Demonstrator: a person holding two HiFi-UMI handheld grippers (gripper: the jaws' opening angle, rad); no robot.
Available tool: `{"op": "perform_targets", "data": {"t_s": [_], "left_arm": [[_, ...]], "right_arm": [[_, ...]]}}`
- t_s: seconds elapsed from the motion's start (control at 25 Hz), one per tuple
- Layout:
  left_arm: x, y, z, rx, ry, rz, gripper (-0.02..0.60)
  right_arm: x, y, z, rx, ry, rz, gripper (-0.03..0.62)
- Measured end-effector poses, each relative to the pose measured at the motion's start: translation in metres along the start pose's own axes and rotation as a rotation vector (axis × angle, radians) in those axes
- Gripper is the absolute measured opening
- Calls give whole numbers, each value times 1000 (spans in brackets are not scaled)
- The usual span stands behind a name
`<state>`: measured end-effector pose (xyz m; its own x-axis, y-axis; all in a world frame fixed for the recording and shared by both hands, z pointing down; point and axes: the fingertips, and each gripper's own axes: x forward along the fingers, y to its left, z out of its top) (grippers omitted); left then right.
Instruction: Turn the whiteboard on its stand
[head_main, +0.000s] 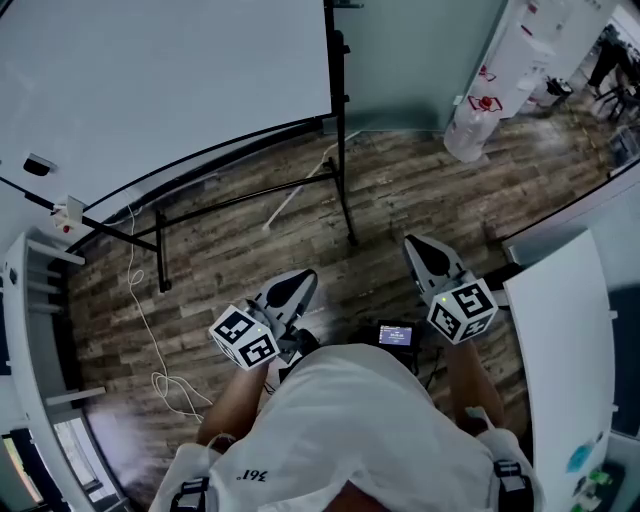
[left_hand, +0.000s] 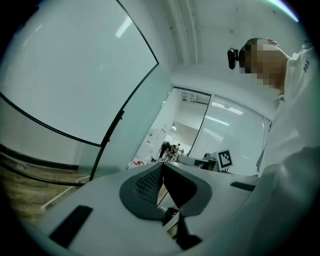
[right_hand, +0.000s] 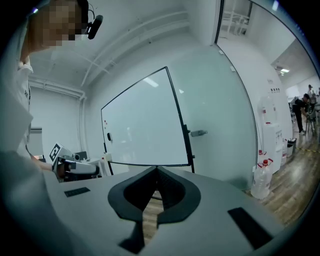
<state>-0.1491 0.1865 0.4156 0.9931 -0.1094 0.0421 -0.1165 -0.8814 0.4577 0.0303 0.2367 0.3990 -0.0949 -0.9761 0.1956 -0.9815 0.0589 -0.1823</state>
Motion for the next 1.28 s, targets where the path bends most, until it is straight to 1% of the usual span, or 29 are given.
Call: {"op": "perform_targets", "data": {"t_s": [0.12, 0.52, 0.68, 0.92, 1.12, 1.28], "left_arm": [[8, -4, -1, -2, -1, -4, 8], [44, -20, -15, -5, 4, 12, 8], [60, -24, -16, -26, 6, 42, 8], [71, -31, -23, -28, 5, 67, 8], [77, -25, -14, 2, -12, 78, 8], [75, -13, -3, -3, -21, 97, 8]], "right_arm": [[-5, -10, 3, 33, -23, -9, 26], [-25, -49, 1, 50, -35, -8, 28], [-29, -64, -1, 53, -25, 2, 28], [-37, -81, -6, 45, -11, 14, 28], [-24, -89, -6, 35, 5, 41, 28], [-3, -88, -3, 29, 8, 58, 28]]}}
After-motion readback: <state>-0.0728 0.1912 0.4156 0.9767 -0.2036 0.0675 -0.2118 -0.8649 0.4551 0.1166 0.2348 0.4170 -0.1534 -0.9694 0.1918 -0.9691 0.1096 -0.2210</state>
